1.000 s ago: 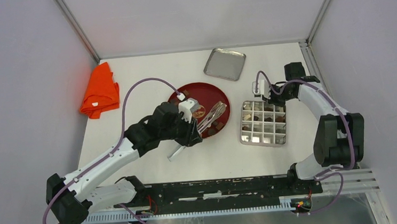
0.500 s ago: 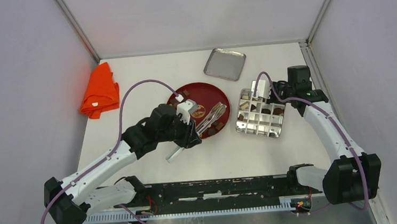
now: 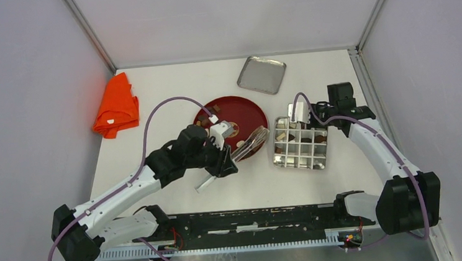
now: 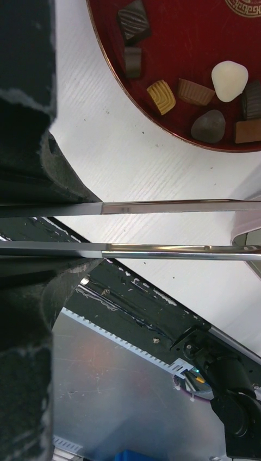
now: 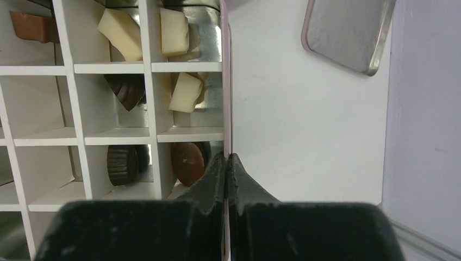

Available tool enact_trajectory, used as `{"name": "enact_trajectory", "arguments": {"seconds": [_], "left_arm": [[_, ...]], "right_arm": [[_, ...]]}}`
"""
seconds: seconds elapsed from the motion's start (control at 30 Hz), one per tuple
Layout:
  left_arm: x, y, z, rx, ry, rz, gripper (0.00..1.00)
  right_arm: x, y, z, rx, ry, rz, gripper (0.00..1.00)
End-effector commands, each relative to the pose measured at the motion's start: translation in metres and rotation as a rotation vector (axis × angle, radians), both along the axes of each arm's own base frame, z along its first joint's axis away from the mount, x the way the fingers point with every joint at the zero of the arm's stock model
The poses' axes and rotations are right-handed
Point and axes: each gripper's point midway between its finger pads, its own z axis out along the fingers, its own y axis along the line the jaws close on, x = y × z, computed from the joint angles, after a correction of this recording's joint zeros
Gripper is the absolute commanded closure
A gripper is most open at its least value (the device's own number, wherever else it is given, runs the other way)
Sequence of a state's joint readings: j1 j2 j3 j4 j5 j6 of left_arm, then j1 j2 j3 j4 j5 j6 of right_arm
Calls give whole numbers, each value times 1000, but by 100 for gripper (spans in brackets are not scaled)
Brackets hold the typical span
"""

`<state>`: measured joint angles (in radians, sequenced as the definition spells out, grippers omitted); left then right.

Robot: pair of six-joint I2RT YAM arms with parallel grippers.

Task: Pack the chocolate
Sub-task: Adjust the packing box at the center of the board.

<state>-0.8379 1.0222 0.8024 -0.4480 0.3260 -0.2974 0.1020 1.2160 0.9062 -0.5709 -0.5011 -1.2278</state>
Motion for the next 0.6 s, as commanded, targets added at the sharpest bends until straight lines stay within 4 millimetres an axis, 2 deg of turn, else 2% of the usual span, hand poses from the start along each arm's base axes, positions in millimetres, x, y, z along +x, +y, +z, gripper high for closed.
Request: {"name": "enact_trajectory", "arguments": {"seconds": [0.0,0.13,0.3,0.57], "left_arm": [[1,-12,11,-58,-88,-90,98],[-1,-14,9,-56,-88,-113,98],[-1,-19,1,-43,-70,-129,98],[-7,-28,-11,-16,-43,-156,98]], "right_arm": [[-1,16,20,39,-78,85,100],[-7,22,11,43,-53,128,100],[-8,25,-22,46,96,132,98],[7,26,-55,55,242,72,94]]}}
